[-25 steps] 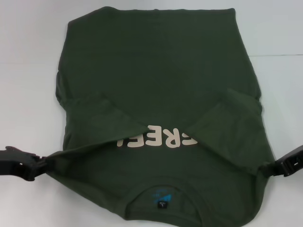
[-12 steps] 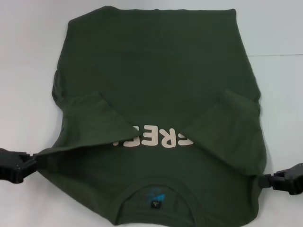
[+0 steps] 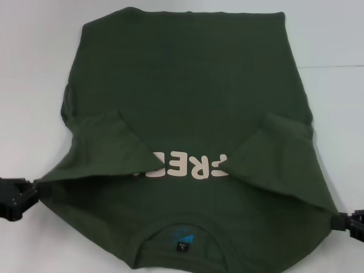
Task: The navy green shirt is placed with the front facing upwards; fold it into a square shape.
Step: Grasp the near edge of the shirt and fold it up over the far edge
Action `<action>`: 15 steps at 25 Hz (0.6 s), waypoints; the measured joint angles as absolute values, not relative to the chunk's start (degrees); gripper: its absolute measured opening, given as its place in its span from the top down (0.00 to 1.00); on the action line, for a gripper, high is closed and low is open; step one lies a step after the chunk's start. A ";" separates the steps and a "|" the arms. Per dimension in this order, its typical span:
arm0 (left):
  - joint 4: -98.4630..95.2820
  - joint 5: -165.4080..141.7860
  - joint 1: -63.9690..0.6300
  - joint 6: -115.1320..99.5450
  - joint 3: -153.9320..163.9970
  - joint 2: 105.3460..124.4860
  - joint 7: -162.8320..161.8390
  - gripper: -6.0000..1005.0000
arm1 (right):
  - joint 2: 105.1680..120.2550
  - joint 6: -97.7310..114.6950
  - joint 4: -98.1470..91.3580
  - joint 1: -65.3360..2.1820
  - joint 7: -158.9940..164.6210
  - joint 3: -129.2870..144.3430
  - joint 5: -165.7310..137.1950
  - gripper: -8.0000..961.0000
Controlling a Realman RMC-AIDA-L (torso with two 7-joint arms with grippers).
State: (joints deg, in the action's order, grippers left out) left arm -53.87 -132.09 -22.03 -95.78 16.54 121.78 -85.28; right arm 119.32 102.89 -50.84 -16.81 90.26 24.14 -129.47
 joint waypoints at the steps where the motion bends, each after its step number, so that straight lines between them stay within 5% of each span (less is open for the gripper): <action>1: -53.60 -131.57 -21.95 -96.26 15.83 121.60 -84.66 0.94 | 119.29 103.15 -50.68 -16.42 89.77 23.54 -129.51 0.96; 15: -53.58 -131.86 -17.00 -106.75 8.79 121.66 -73.50 0.94 | 118.77 105.88 -43.19 -14.13 74.91 17.83 -129.37 0.96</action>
